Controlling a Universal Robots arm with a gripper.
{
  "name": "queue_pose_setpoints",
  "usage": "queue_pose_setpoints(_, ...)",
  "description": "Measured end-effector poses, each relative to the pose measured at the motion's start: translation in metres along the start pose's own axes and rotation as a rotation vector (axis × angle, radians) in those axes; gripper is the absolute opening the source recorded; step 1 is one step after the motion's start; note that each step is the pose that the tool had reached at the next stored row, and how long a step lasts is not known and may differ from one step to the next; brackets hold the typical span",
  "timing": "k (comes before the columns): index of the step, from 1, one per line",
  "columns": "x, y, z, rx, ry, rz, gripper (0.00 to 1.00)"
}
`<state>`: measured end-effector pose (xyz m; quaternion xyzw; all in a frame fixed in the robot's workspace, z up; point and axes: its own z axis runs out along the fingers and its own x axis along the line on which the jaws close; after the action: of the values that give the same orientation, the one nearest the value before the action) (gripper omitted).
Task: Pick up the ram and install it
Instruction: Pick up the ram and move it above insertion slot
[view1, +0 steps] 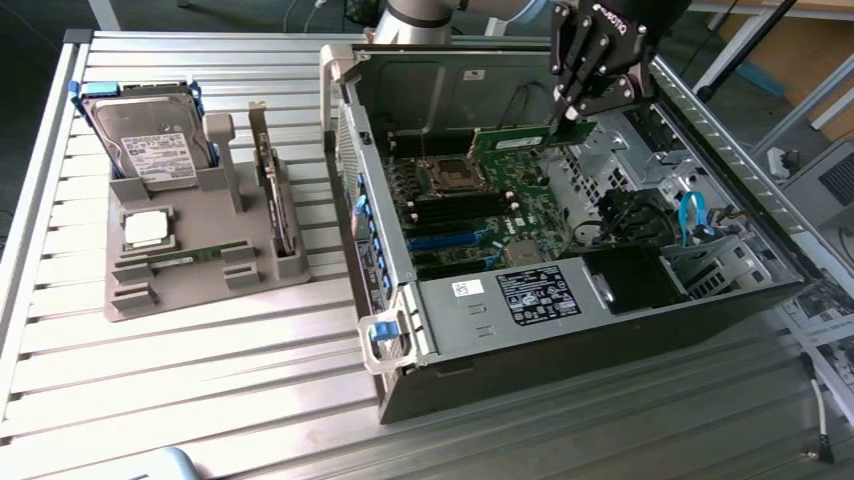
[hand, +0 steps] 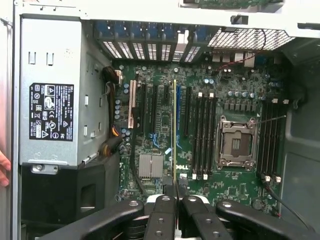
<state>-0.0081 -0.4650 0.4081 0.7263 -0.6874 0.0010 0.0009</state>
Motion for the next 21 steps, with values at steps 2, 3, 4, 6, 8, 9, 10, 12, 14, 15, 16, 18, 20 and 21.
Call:
queue_pose_setpoints(2,0.0,0.0,0.0032,0.0001,-0.0001,0.0,0.12)
queue_pose_setpoints(3,0.0,0.0,0.0047,0.0001,-0.0002,0.0,0.12)
queue_pose_setpoints(4,0.0,0.0,0.0061,0.0001,-0.0001,0.0,0.12)
queue_pose_setpoints(6,0.0,0.0,0.0087,0.0001,-0.0001,0.0,0.12)
queue_pose_setpoints(8,0.0,0.0,0.0128,0.0002,0.0,0.0,0.12)
queue_pose_setpoints(9,0.0,0.0,0.0138,0.0001,0.0,0.0,0.12)
queue_pose_setpoints(10,0.0,0.0,0.0148,0.0,0.0,0.0,0.12)
queue_pose_setpoints(12,0.0,0.0,0.0168,0.0,-0.0001,0.0,0.12)
queue_pose_setpoints(14,0.0,0.0,0.0189,0.0001,-0.0001,0.0,0.12)
queue_pose_setpoints(15,0.0,0.0,0.0201,0.0001,-0.0001,0.0,0.12)
queue_pose_setpoints(16,0.0,0.0,0.0211,0.0001,0.0,0.0,0.12)
queue_pose_setpoints(18,0.0,0.0,0.0228,0.0001,-0.0002,0.0,0.12)
queue_pose_setpoints(20,0.0,0.0,0.0241,0.0,0.0,0.0,0.12)
queue_pose_setpoints(21,0.0,0.0,0.0242,0.0,0.0001,0.0,0.12)
